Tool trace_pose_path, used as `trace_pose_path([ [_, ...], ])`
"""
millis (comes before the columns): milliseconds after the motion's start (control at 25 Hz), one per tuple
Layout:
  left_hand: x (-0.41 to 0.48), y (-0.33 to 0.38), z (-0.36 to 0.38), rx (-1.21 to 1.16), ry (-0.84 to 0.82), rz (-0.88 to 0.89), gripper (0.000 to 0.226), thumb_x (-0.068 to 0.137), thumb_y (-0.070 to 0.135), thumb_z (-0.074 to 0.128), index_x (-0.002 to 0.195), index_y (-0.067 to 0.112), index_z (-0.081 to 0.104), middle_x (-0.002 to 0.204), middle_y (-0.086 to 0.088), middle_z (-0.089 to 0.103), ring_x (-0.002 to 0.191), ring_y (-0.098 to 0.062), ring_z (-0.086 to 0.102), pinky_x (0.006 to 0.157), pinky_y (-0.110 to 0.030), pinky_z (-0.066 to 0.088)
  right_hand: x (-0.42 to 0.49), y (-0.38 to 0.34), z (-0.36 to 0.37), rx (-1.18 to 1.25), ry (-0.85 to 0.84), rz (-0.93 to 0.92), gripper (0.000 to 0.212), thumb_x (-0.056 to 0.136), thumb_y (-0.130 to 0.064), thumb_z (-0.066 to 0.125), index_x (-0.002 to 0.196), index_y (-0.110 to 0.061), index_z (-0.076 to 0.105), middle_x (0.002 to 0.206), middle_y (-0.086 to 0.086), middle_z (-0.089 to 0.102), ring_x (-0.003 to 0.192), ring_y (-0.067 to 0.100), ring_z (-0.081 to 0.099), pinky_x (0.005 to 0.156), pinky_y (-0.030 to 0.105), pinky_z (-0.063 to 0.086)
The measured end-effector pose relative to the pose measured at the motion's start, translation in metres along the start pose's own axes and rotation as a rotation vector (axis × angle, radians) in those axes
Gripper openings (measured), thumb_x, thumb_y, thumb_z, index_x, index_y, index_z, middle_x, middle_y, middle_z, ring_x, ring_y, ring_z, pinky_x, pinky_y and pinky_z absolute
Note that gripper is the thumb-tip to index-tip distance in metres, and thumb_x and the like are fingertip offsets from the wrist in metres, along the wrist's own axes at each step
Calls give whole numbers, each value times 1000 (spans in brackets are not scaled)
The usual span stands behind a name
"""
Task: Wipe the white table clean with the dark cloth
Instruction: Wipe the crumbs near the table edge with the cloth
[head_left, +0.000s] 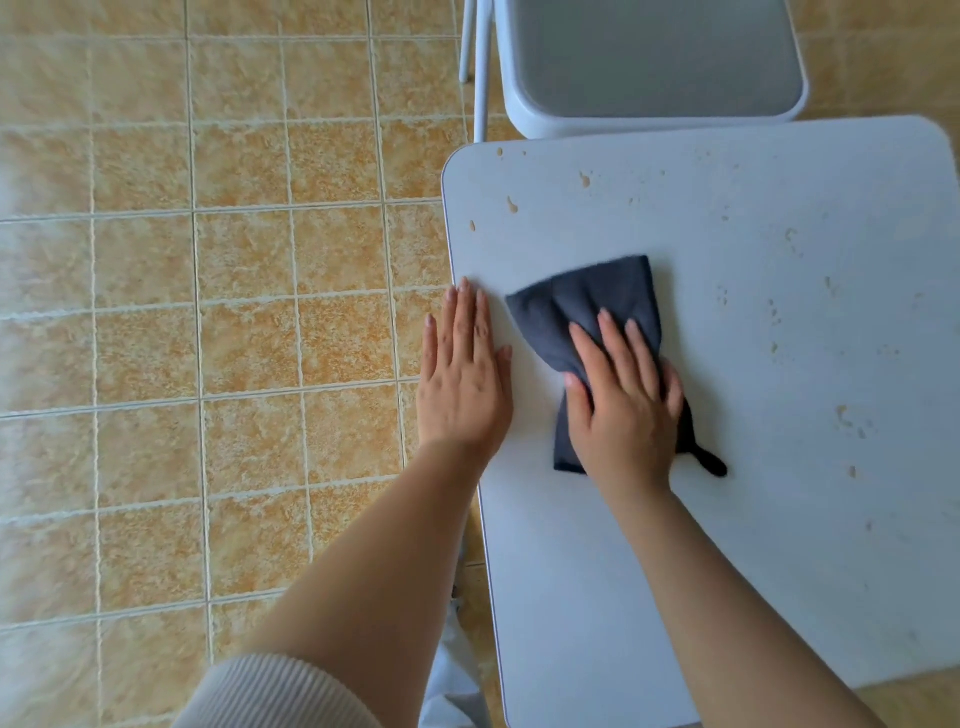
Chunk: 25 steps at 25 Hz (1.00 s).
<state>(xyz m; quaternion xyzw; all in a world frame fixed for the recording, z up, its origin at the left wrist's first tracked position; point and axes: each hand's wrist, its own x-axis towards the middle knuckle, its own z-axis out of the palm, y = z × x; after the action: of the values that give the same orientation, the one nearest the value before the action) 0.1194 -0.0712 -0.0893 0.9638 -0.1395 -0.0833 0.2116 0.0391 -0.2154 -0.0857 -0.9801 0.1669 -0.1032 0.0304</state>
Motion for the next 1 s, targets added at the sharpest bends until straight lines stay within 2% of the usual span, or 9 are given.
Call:
trace_pose_path([
  [200,22,21,10,-120,92,-181,56,103,29,21,154,8,9,162,-5,6,149,-17,-2,121,-36,0,40,27,8,-21,-2,339,42,100,-38,43,141,-28,51,155,-2,41,145,22,35,107,51,32],
  [320,22,20,13,-147,109,-185,56,103,28,22,154,9,9,162,-4,6,149,-16,-1,121,-35,0,104,10,23,40,2,429,45,97,-38,44,141,-29,50,157,-1,38,147,22,31,109,56,27],
  [400,22,21,13,-156,111,-197,56,103,28,23,154,10,7,162,-3,5,149,-14,-2,121,-34,-1,129,-13,33,59,-8,347,45,96,-38,45,140,-30,52,156,0,40,146,22,34,108,56,28],
  [560,23,20,14,-154,105,-211,57,103,30,24,154,9,7,162,-4,2,149,-15,-2,121,-33,-1,107,-19,30,43,-20,-47,41,100,-38,46,139,-31,53,153,-3,44,144,20,38,109,51,32],
  [600,23,19,14,-158,101,-208,57,103,30,24,154,9,6,162,-4,1,149,-14,-3,121,-33,0,95,-9,25,46,-13,-88,40,101,-38,46,139,-31,53,154,-3,44,144,19,38,109,49,32],
  [720,24,18,15,-177,93,-199,57,104,28,26,154,9,6,162,-5,2,149,-14,-3,121,-34,1,77,17,18,-1,-8,70,41,102,-39,44,141,-31,51,154,-5,42,145,19,36,108,48,33],
  [840,24,17,14,-169,88,-195,57,103,26,28,153,7,8,162,-7,4,149,-16,-1,121,-34,2,119,12,27,-5,5,275,44,98,-40,43,140,-31,51,155,-4,42,145,21,35,108,51,31],
  [920,24,16,15,-169,87,-191,57,103,27,27,153,7,8,162,-7,4,149,-17,0,121,-34,2,160,-4,35,45,-23,290,46,96,-39,42,141,-32,51,156,-3,40,146,21,33,110,53,28],
  [1000,25,15,15,-176,91,-191,56,103,27,25,153,6,9,162,-8,5,149,-17,1,121,-33,1,186,-28,44,75,-61,167,47,94,-39,43,140,-33,51,156,-3,40,146,21,33,111,54,25],
])
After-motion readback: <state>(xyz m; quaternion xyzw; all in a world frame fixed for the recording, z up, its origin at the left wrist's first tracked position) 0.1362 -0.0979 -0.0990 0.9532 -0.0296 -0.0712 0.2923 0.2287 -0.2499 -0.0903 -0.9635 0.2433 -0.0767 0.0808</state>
